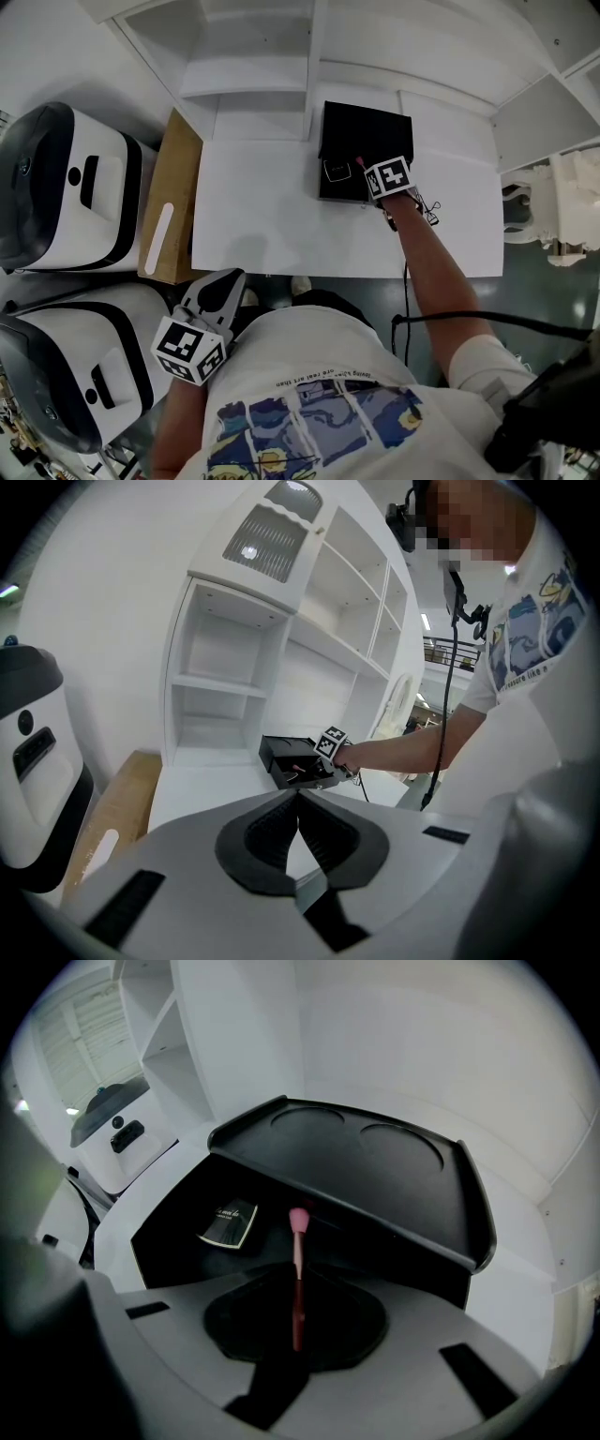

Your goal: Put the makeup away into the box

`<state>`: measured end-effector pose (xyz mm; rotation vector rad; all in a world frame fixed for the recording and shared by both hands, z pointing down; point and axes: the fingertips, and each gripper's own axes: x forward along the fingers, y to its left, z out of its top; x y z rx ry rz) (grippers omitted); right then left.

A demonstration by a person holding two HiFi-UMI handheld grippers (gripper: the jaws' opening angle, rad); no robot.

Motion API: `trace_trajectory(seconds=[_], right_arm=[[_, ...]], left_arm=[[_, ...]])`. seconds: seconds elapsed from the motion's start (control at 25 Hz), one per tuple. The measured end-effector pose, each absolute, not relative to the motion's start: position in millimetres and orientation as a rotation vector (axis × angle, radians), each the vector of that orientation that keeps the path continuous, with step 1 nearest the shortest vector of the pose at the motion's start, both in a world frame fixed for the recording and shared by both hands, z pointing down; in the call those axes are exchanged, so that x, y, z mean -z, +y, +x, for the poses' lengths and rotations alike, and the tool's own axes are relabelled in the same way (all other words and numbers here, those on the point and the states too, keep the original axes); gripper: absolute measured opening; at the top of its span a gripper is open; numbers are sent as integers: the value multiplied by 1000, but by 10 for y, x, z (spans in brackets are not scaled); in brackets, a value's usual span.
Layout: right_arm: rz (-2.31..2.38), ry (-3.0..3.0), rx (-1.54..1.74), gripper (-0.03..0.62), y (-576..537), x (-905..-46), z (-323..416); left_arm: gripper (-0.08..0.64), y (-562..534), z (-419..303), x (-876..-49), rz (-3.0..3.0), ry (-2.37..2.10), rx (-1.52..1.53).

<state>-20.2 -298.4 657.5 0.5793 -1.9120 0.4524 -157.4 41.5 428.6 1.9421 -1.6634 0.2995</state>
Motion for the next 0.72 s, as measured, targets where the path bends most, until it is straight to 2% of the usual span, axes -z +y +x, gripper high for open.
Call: trace_trajectory(seconds=[0.44, 0.56, 0.72], right_arm=[[568, -1924, -473, 68, -2952, -6564, -251], [558, -1928, -473, 99, -2935, -6557, -255], [557, -1942, -476, 107, -2933, -6527, -253]], left_arm=[[14, 363, -1547, -4302, 1953, -1637, -301], [14, 354, -1558, -4300, 1957, -1635, -304], [14, 332, -1554, -4297, 1966, -1627, -311]])
